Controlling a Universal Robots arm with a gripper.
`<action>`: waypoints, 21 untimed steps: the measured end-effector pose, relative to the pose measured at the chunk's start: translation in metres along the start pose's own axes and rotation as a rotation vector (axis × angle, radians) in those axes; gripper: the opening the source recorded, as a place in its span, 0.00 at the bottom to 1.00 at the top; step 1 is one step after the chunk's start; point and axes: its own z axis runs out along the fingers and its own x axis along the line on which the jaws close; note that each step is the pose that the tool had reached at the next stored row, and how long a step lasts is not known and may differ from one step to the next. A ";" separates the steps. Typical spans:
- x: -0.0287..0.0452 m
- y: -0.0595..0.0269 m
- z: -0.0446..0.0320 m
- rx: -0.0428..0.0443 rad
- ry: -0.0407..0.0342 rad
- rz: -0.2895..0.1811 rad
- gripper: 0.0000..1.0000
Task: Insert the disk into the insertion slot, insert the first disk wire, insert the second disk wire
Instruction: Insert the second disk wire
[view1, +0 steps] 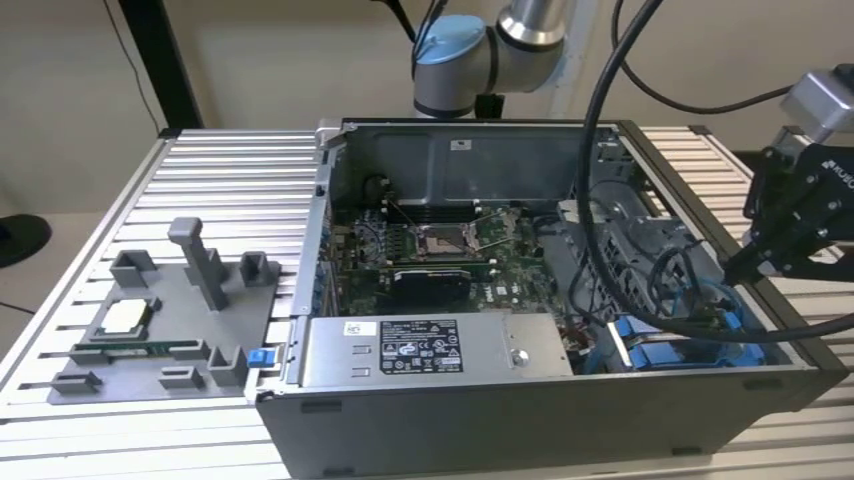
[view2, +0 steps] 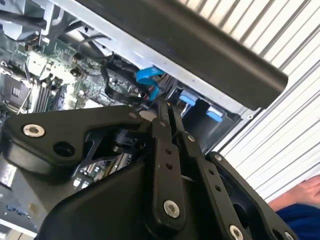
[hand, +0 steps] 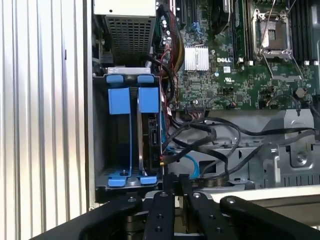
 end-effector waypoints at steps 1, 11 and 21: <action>0.0001 0.0032 0.0003 0.0013 -0.0001 0.000 0.00; 0.0018 0.0406 0.0046 0.0295 -0.0003 -0.004 0.00; 0.0048 0.0659 0.0076 0.1394 0.0362 -0.015 0.00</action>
